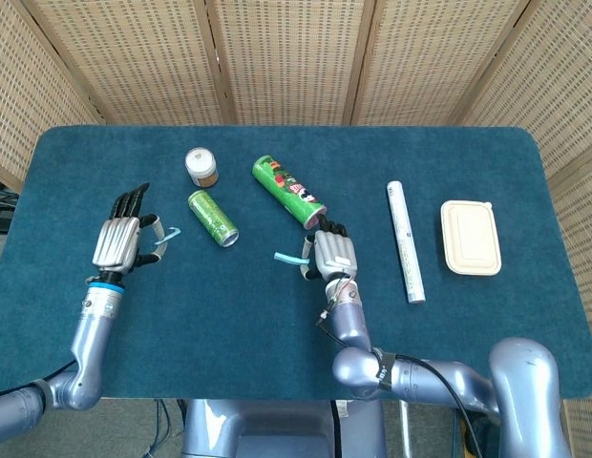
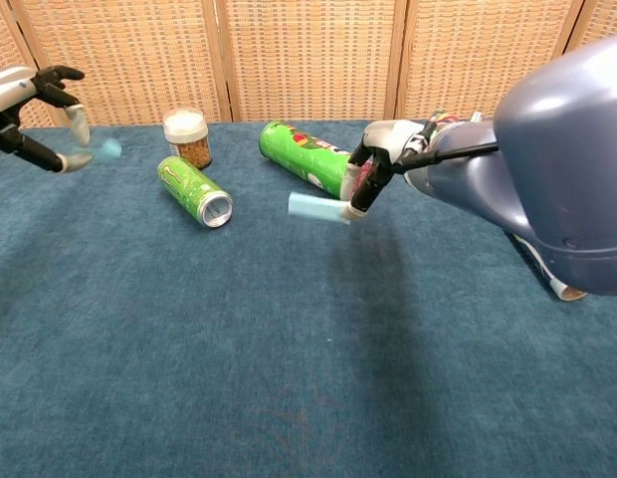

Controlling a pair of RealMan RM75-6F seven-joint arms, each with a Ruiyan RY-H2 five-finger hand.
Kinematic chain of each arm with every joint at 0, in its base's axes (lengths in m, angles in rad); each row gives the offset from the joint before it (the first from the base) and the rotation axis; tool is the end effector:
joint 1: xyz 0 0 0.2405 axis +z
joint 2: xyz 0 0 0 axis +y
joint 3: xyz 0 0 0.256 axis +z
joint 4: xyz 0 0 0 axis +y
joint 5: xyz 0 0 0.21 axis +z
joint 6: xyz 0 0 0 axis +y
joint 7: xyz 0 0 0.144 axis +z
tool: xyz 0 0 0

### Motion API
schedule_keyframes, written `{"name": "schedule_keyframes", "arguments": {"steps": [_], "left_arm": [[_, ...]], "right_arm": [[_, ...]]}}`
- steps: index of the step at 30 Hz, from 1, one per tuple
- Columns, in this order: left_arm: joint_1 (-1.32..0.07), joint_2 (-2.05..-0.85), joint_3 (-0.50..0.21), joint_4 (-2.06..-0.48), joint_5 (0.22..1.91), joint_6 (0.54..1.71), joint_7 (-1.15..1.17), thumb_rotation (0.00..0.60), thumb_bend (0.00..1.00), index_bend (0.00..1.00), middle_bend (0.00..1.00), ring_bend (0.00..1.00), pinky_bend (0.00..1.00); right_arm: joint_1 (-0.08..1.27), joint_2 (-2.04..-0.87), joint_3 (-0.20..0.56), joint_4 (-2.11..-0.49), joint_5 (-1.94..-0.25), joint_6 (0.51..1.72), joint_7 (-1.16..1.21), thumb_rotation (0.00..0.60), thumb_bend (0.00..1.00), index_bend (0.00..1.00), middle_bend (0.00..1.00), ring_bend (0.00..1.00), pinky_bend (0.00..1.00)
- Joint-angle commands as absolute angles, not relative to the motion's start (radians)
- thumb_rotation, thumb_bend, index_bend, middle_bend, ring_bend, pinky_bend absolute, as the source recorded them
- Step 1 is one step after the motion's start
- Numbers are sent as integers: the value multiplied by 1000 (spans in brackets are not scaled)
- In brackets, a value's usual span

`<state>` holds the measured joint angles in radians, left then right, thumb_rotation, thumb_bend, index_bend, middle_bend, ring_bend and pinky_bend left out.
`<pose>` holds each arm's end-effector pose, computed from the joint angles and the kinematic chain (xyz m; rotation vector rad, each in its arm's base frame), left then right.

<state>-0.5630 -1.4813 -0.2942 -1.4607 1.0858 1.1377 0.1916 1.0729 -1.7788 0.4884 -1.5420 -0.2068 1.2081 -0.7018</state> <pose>-0.2085 0.3523 0.0550 -1.4163 -1.0512 -1.0540 -0.0361 -0.3702 -0.0506 1.4649 -1.4553 0.8232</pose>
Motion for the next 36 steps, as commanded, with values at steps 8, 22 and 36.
{"name": "schedule_keyframes", "arguments": {"steps": [8, 22, 36], "left_arm": [[-518, -1278, -289, -1603, 993, 1063, 186, 600, 51, 0, 0, 0, 0], [-376, -1065, -182, -1543, 1308, 1143, -151, 600, 54, 0, 0, 0, 0], [-183, -1061, -110, -1576, 1400, 1405, -336, 600, 55, 0, 0, 0, 0]], "right_arm": [[986, -1691, 461, -1699, -407, 1273, -598, 600, 0, 0, 0, 0, 0], [693, -1370, 147, -1563, -1217, 1292, -139, 600, 0, 0, 0, 0, 0], [411, -1302, -20, -1314, -1449, 1544, 234, 600, 0, 0, 0, 0, 0]]}}
